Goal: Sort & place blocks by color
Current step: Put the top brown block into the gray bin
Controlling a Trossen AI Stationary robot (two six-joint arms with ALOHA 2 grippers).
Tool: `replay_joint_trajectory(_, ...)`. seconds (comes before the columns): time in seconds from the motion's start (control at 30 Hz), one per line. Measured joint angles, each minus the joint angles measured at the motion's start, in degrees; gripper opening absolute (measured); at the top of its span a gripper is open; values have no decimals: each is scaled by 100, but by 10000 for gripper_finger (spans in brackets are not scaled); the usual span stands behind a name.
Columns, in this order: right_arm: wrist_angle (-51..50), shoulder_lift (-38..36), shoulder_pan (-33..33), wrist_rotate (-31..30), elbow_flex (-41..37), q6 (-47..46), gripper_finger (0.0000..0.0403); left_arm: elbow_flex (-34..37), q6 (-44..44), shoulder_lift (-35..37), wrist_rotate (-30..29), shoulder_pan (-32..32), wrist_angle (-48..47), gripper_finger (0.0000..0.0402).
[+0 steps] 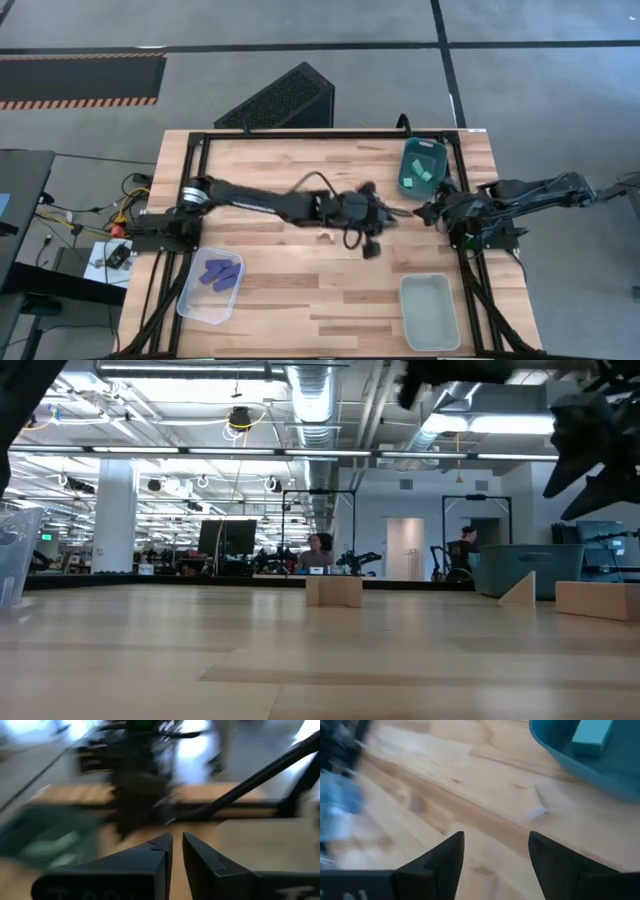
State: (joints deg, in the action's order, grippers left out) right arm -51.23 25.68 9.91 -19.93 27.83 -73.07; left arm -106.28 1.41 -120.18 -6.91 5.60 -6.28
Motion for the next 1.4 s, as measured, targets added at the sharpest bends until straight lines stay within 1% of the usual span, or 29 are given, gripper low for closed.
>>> replay_joint_trajectory(0.1,12,671,0,-17,0,341,244,-1,-229,421,-382,-233,-942,33)
replay_joint_trajectory(0.17,81,1204,0,-26,0,564,244,-6,-269,596,-331,-476,-1514,37)
replay_joint_trajectory(0.2,123,1466,0,-36,1,656,244,-4,-190,626,-156,-629,-1716,40)
replay_joint_trajectory(0.23,176,1735,0,-42,0,761,244,0,-104,647,106,-787,-1868,43)
replay_joint_trajectory(0.3,300,2212,-3,-64,0,927,244,13,-28,662,911,-1090,-2124,51)
replay_joint_trajectory(0.43,661,2943,-127,-58,6,1114,244,13,26,706,2991,-1543,-2141,70)
replay_joint_trajectory(0.47,758,3089,-169,-17,5,1227,244,11,20,710,3373,-1610,-2168,75)
replay_joint_trajectory(0.5,880,3199,-227,35,0,1352,244,11,-21,710,3599,-1669,-2240,80)
replay_joint_trajectory(0.57,1180,3383,-348,50,4,1577,244,11,-171,710,3658,-1771,-2479,90)
replay_joint_trajectory(0.73,1485,3704,-797,150,3,1886,244,11,-532,711,3331,-2098,-3334,115)
replay_joint_trajectory(0.8,1736,3801,-975,320,2,2117,244,11,-655,712,3300,-2221,-3573,124)
replay_joint_trajectory(0.9,2207,4003,-1205,764,2,2602,244,11,-794,714,3304,-2353,-3819,135)
replay_joint_trajectory(1.0,2444,4278,-1401,959,7,2789,244,11,-871,714,3314,-2488,-4082,142)
replay_joint_trajectory(1.13,2492,4654,-1551,958,7,2725,234,11,-1040,714,3302,-2650,-4426,144)
replay_joint_trajectory(1.27,2834,4852,-1558,957,7,2750,220,11,-1132,714,3337,-2800,-4601,142)
replay_joint_trajectory(1.4,2759,4864,-1560,706,7,2755,215,11,-1122,716,3394,-2959,-4582,142)
